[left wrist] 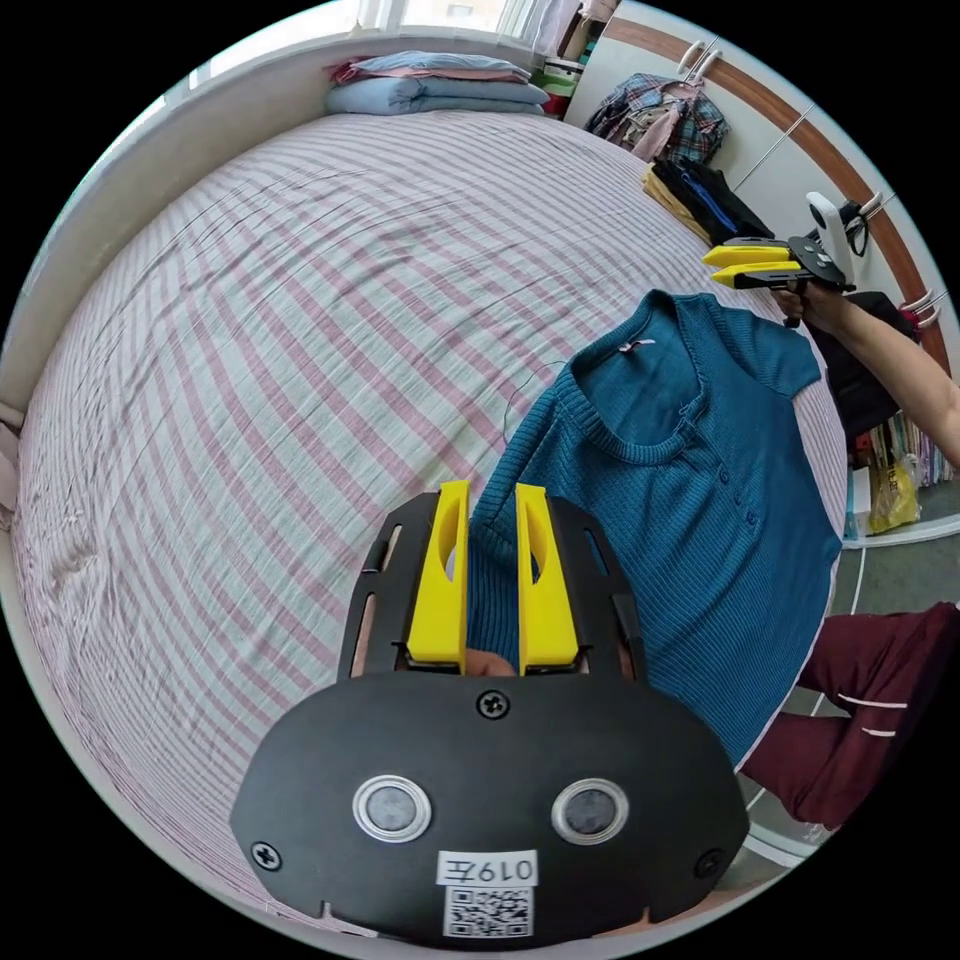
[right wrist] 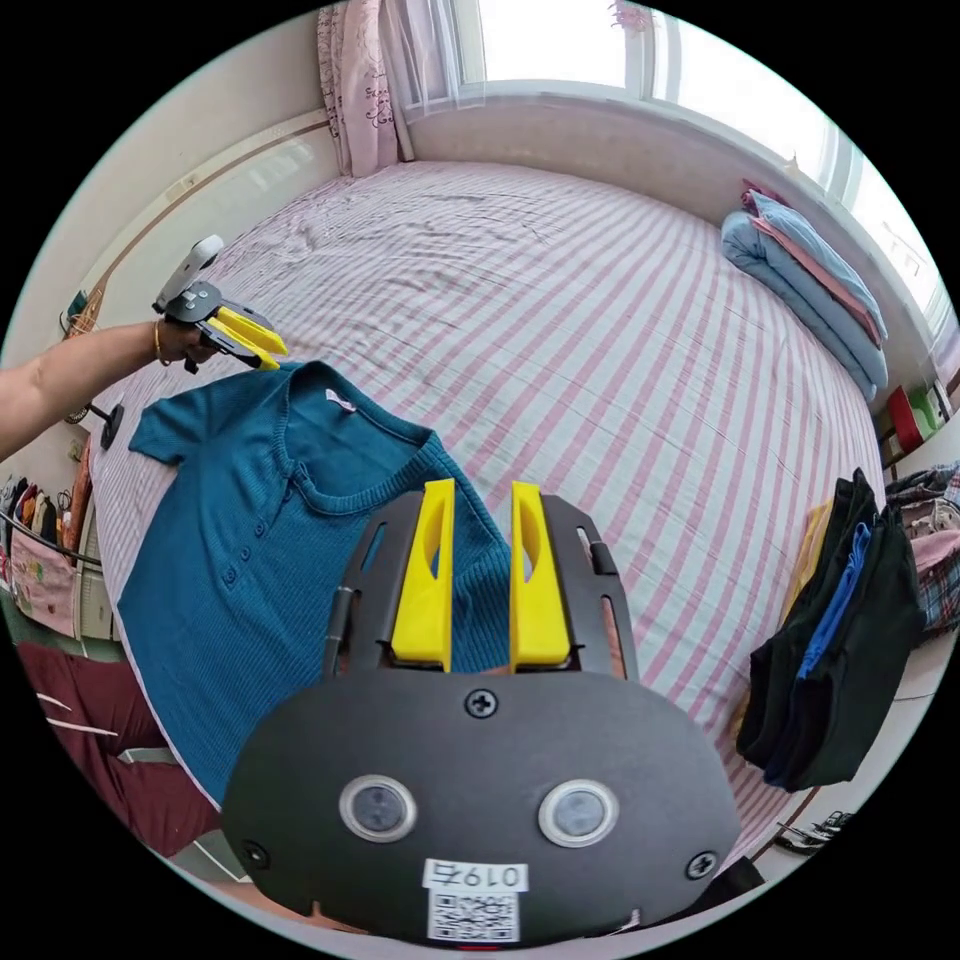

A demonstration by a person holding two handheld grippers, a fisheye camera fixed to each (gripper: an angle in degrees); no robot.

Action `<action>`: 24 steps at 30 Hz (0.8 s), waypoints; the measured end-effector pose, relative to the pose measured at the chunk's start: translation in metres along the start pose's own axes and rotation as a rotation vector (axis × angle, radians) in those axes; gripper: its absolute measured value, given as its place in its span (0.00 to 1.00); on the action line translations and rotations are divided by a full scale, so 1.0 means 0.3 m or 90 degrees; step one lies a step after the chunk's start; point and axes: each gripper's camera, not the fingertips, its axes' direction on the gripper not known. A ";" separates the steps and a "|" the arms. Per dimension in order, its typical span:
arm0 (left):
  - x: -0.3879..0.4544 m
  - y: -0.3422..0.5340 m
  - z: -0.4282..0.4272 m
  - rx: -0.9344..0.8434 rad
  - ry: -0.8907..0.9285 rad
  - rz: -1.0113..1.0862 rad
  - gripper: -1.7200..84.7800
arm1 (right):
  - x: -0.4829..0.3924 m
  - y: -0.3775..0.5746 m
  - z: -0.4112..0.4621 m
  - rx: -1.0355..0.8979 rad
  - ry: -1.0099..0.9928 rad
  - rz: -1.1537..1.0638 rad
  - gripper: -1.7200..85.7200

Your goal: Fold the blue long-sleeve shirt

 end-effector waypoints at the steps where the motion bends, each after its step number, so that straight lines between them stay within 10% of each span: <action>1: -0.010 -0.023 -0.001 -0.014 0.002 0.004 0.09 | 0.005 -0.011 0.003 -0.002 -0.002 -0.001 0.13; 24: -0.303 -0.181 -0.191 0.048 0.119 -0.168 0.04 | 0.129 -0.447 0.175 -0.059 -0.044 -0.036 0.04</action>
